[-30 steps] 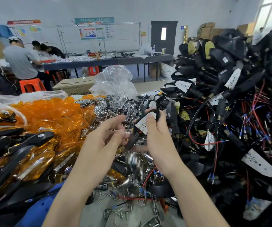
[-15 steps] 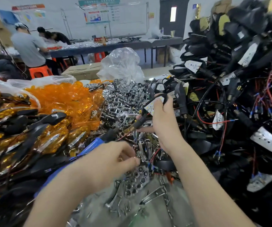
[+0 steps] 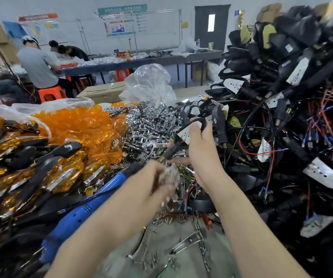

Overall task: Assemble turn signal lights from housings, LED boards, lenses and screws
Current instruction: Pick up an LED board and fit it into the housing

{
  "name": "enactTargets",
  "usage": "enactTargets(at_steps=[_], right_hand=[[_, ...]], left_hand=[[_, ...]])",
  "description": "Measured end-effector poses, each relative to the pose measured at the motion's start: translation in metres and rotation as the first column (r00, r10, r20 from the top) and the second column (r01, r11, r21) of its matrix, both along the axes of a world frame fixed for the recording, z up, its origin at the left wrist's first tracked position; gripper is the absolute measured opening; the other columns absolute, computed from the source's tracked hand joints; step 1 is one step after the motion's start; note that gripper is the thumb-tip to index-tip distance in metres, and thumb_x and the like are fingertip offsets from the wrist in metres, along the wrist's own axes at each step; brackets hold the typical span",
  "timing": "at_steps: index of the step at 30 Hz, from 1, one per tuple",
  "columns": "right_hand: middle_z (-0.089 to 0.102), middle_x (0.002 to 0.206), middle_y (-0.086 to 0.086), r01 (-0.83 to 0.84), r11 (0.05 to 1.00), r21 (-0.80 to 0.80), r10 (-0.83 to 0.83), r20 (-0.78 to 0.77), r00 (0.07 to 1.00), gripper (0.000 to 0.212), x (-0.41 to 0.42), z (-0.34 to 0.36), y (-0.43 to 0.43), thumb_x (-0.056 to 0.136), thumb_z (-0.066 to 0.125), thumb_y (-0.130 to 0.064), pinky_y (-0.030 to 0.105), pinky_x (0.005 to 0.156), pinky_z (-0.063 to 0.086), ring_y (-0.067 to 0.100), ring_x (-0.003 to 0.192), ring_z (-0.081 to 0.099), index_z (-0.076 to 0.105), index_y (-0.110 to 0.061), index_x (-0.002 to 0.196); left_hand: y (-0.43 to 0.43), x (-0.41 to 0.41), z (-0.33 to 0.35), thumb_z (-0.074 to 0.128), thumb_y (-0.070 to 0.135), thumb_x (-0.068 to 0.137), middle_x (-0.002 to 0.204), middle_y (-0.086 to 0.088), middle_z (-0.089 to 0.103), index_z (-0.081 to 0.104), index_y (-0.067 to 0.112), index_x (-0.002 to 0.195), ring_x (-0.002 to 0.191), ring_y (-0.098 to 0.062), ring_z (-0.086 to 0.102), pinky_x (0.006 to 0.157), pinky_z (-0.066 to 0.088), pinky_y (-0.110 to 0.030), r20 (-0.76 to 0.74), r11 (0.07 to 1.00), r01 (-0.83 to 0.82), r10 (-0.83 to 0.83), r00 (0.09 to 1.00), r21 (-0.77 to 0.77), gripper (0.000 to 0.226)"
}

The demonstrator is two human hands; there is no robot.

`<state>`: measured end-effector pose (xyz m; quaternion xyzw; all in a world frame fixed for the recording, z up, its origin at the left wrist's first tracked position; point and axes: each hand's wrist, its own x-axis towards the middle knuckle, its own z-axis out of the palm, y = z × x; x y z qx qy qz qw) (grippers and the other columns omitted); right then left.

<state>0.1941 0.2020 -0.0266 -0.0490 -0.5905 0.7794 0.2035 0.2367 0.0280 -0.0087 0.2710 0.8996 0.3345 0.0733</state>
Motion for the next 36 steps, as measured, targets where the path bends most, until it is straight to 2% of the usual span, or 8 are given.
enactTargets(at_steps=[2, 5, 14, 18, 22, 27, 32, 36], right_hand=[[0.057, 0.133, 0.013, 0.001, 1.0, -0.003, -0.001, 0.023, 1.0, 0.035, -0.001, -0.001, 0.0, 0.111, 0.032, -0.037, 0.049, 0.071, 0.063, 0.029, 0.095, 0.076, 0.033, -0.034, 0.145], [0.058, 0.124, 0.017, -0.03, 0.998, -0.057, 0.028, -0.031, 0.999, 0.025, 0.0, 0.0, 0.001, 0.111, 0.033, -0.034, 0.042, 0.057, 0.062, 0.027, 0.075, 0.077, 0.039, -0.035, 0.135], [0.059, 0.124, 0.002, 0.069, 0.998, 0.004, -0.069, 0.012, 0.998, 0.021, -0.002, -0.004, -0.004, 0.111, 0.035, -0.038, 0.053, 0.075, 0.063, 0.032, 0.109, 0.069, 0.048, -0.036, 0.126], [0.063, 0.114, 0.005, 0.148, 0.98, 0.129, -0.142, -0.061, 0.988, 0.016, -0.001, -0.007, -0.01, 0.112, 0.033, -0.038, 0.055, 0.094, 0.055, 0.024, 0.109, 0.065, 0.046, -0.032, 0.119], [0.056, 0.083, -0.011, 0.193, 0.976, 0.102, -0.177, -0.152, 0.973, 0.022, 0.002, -0.006, -0.01, 0.112, 0.036, -0.036, 0.023, 0.067, 0.053, -0.003, 0.069, 0.053, 0.048, -0.051, 0.102], [0.059, 0.084, -0.016, 0.199, 0.977, 0.078, -0.193, -0.071, 0.979, 0.013, 0.004, -0.006, -0.006, 0.111, 0.038, -0.034, 0.057, 0.095, 0.053, 0.005, 0.081, 0.057, 0.046, -0.039, 0.101], [0.067, 0.105, -0.024, 0.165, 0.98, 0.115, -0.16, -0.051, 0.986, 0.021, 0.006, 0.001, -0.003, 0.111, 0.037, -0.04, 0.059, 0.101, 0.05, 0.009, 0.104, 0.063, 0.046, -0.058, 0.117], [0.059, 0.073, -0.028, 0.152, 0.963, 0.223, -0.132, -0.103, 0.986, 0.022, 0.008, 0.005, -0.002, 0.112, 0.039, -0.032, 0.041, 0.078, 0.05, -0.005, 0.069, 0.053, 0.049, -0.051, 0.105]], left_hand=[[-0.002, -0.011, 0.013, 0.059, 0.051, 0.09, 0.089, 0.046, 0.058, 0.041, 0.054, 0.103, 0.076, 0.017, 0.06, 0.054, 0.046, -0.009, 0.025, 0.98, -0.084, 0.08, 0.996, 0.183, 0.022], [-0.005, -0.026, 0.023, 0.069, 0.044, 0.086, 0.104, 0.023, 0.067, 0.03, 0.053, 0.141, 0.085, 0.003, 0.07, 0.083, 0.05, -0.024, 0.109, 0.872, -0.152, 0.114, 0.988, 0.465, 0.067], [0.018, -0.042, 0.001, 0.073, 0.013, 0.086, 0.11, -0.017, 0.066, 0.056, 0.019, 0.112, 0.08, -0.017, 0.074, 0.079, 0.061, -0.032, 0.412, 0.448, -0.41, 0.099, 0.906, 0.794, 0.031], [0.035, -0.037, -0.004, 0.078, 0.034, 0.079, 0.088, 0.001, 0.072, 0.063, 0.023, 0.1, 0.072, -0.008, 0.064, 0.081, 0.053, -0.04, 0.407, 0.517, -0.389, 0.085, 0.909, 0.762, 0.028], [0.056, -0.024, -0.003, 0.072, 0.026, 0.09, 0.093, 0.009, 0.069, 0.059, 0.026, 0.101, 0.069, -0.009, 0.063, 0.067, 0.051, -0.028, 0.249, 0.601, -0.267, 0.115, 0.962, 0.753, 0.016], [0.062, -0.014, -0.01, 0.057, 0.034, 0.098, 0.09, 0.014, 0.063, 0.056, 0.036, 0.092, 0.085, -0.007, 0.059, 0.073, 0.046, -0.024, -0.193, 0.831, -0.083, 0.223, 0.956, 0.55, 0.006], [0.052, -0.018, -0.003, 0.064, 0.04, 0.091, 0.101, 0.023, 0.062, 0.06, 0.038, 0.094, 0.093, 0.002, 0.061, 0.077, 0.046, -0.011, -0.188, 0.882, -0.025, 0.128, 0.974, 0.471, 0.005], [0.04, -0.02, 0.004, 0.07, 0.026, 0.091, 0.102, 0.024, 0.067, 0.06, 0.038, 0.098, 0.096, 0.003, 0.065, 0.081, 0.05, -0.011, -0.044, 0.873, 0.04, -0.021, 0.999, 0.486, 0.017]])
